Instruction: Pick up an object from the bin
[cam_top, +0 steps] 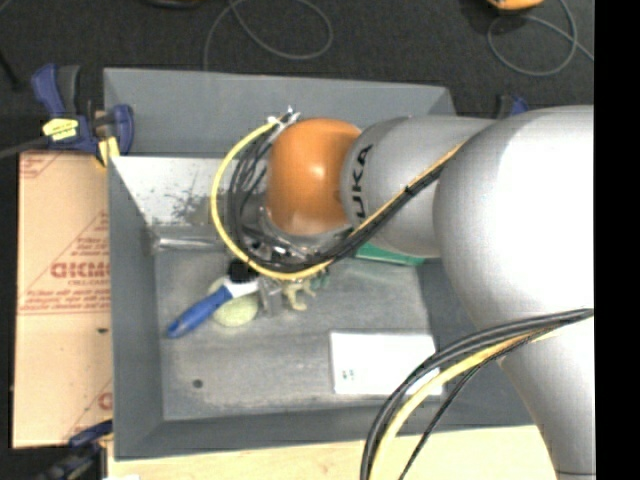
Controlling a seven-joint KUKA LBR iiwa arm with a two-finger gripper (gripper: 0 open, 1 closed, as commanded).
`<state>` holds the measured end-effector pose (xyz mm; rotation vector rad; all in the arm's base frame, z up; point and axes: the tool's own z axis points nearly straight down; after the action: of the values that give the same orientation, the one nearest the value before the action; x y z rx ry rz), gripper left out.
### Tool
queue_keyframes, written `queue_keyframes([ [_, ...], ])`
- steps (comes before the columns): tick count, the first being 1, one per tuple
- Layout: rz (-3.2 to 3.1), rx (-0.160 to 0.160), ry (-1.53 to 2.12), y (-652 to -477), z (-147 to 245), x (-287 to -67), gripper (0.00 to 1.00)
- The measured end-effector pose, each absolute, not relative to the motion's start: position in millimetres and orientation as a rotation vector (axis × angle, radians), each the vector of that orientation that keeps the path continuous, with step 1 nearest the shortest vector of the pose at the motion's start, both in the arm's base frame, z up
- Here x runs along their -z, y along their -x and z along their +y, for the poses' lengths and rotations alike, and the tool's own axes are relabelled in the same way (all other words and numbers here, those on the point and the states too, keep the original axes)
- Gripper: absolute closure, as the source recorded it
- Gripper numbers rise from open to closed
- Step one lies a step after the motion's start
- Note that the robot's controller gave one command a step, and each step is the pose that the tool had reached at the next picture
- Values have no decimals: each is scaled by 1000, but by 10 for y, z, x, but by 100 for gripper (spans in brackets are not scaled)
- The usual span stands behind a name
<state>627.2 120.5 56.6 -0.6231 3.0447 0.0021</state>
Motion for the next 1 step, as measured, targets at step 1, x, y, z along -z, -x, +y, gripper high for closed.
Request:
queue_keyframes([
  [1, 3042, -3, 640, -6266, 1198, -571, 100],
])
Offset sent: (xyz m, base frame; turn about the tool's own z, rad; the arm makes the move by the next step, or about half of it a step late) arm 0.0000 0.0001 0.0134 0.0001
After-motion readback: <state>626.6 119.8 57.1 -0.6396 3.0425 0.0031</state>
